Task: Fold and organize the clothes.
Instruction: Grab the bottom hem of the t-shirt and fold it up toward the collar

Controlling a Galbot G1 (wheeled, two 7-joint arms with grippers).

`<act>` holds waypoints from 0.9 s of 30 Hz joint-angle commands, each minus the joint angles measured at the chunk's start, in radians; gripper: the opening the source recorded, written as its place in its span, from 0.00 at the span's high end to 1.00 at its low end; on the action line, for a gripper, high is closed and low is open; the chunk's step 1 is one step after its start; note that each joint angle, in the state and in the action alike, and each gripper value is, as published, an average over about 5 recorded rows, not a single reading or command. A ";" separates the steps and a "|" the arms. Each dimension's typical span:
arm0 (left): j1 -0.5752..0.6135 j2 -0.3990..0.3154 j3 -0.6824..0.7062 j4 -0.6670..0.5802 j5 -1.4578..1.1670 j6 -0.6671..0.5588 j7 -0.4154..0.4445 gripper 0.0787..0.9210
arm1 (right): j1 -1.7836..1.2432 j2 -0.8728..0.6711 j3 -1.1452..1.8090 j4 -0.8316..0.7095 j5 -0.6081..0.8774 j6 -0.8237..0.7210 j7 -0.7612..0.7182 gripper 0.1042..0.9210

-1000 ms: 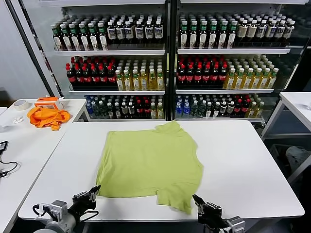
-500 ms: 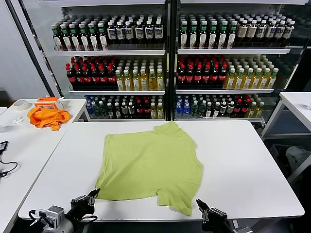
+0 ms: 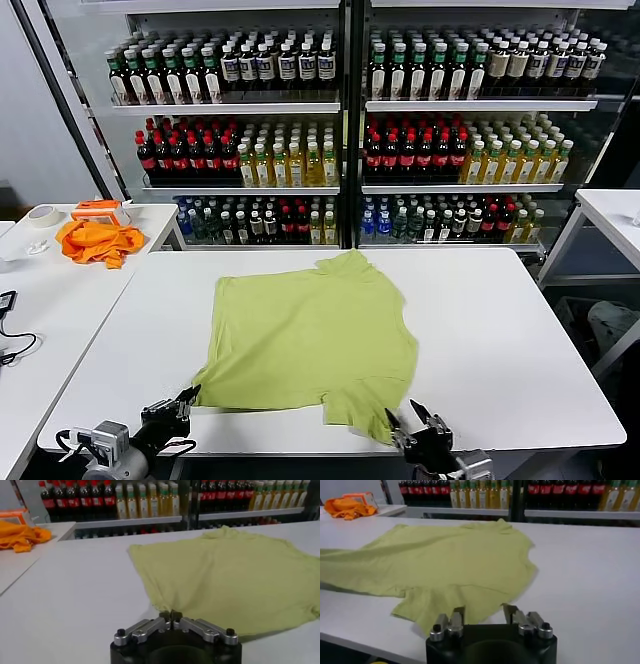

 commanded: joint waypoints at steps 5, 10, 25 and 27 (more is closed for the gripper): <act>0.001 -0.003 0.000 0.001 0.004 -0.005 0.002 1.00 | 0.074 0.020 -0.067 -0.065 0.000 -0.030 0.013 0.21; -0.002 -0.012 0.003 0.004 0.007 -0.008 0.004 1.00 | 0.078 0.032 -0.070 -0.074 0.041 -0.055 0.040 0.39; -0.006 -0.012 0.011 0.003 0.010 -0.009 0.005 1.00 | 0.026 0.024 -0.030 -0.008 0.048 -0.037 0.052 0.92; -0.010 -0.012 0.011 0.005 0.012 -0.009 0.006 1.00 | 0.026 0.022 -0.020 -0.006 0.041 -0.029 0.050 0.97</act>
